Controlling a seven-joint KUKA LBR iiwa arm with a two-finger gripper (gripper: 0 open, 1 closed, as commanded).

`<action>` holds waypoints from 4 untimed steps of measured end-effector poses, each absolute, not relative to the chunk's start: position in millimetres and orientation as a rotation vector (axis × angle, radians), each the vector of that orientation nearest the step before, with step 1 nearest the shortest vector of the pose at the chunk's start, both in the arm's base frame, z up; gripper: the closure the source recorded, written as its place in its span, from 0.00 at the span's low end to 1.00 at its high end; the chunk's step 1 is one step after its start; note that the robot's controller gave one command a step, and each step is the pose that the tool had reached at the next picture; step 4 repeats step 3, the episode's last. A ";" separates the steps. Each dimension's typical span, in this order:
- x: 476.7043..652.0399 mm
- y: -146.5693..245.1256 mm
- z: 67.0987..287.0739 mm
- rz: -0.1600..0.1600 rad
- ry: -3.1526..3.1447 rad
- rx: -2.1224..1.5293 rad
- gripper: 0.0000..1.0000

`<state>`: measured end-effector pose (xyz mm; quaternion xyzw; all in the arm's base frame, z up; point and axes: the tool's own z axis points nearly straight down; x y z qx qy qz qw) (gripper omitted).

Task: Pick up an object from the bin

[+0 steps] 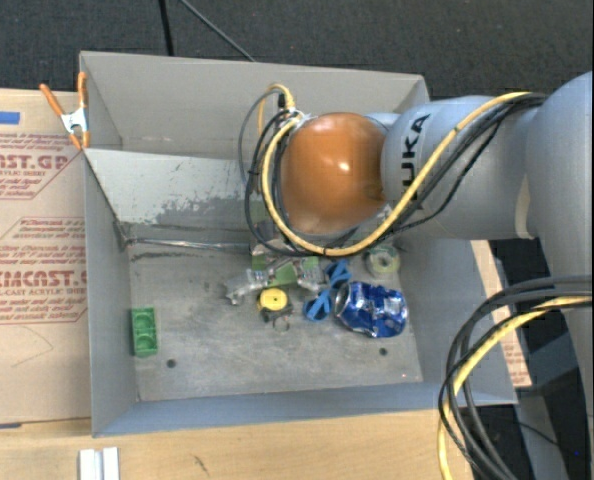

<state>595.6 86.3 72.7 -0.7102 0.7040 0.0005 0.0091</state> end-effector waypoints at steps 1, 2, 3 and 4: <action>596.5 86.3 74.1 0.000 2.198 -2.217 1.00; 597.5 87.9 121.1 -0.002 2.210 -2.225 1.00; 599.4 89.8 198.9 -0.006 2.209 -2.221 1.00; 599.4 89.8 198.9 -0.006 2.209 -2.221 1.00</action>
Offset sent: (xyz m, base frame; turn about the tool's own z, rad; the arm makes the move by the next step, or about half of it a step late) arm 0.0000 0.0000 0.0000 0.0000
